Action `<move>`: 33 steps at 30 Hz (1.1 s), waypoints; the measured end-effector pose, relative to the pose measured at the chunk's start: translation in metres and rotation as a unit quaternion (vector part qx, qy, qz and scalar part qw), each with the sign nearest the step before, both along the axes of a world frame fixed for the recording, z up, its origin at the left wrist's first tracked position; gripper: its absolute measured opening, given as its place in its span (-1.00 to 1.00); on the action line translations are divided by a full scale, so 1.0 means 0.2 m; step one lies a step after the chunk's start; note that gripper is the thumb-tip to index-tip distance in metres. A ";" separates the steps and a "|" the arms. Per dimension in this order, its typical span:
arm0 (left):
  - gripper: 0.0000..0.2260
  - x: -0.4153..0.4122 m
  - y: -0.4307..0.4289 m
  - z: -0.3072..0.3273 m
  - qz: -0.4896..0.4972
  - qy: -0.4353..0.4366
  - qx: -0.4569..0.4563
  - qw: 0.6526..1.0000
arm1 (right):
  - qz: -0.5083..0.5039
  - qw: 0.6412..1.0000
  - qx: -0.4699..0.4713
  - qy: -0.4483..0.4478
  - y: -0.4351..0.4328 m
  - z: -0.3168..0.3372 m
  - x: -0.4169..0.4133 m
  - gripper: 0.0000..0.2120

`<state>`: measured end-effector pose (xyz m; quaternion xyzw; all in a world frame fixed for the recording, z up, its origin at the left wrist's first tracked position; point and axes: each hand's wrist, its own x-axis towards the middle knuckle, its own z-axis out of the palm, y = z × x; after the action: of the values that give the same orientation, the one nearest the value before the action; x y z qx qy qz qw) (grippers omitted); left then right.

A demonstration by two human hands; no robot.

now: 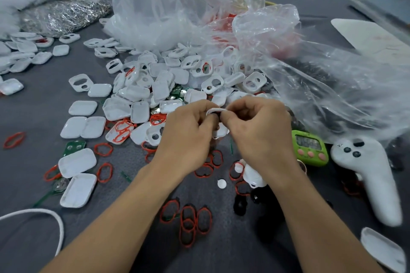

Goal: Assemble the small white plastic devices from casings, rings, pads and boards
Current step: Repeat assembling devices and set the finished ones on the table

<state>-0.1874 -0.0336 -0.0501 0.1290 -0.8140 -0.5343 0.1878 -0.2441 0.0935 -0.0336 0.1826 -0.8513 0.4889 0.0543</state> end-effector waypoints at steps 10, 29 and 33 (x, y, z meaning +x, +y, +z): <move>-0.77 0.00 -0.02 0.03 -0.118 -0.033 0.270 0.955 | 0.024 0.995 -0.084 -0.049 0.04 0.06 -0.01 -0.84; -0.92 -0.02 -0.12 0.04 0.062 -0.003 0.360 0.931 | 0.248 0.908 0.337 -0.025 0.04 0.12 0.10 -0.85; -0.92 -0.03 -0.09 0.02 0.043 -0.018 0.306 0.951 | 0.095 0.995 0.038 -0.018 0.05 0.11 0.05 -0.82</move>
<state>-0.1924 -0.0525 -0.0457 0.2251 -0.6088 -0.7463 0.1474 -0.2345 0.1031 -0.0107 0.2559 -0.8487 0.4627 -0.0142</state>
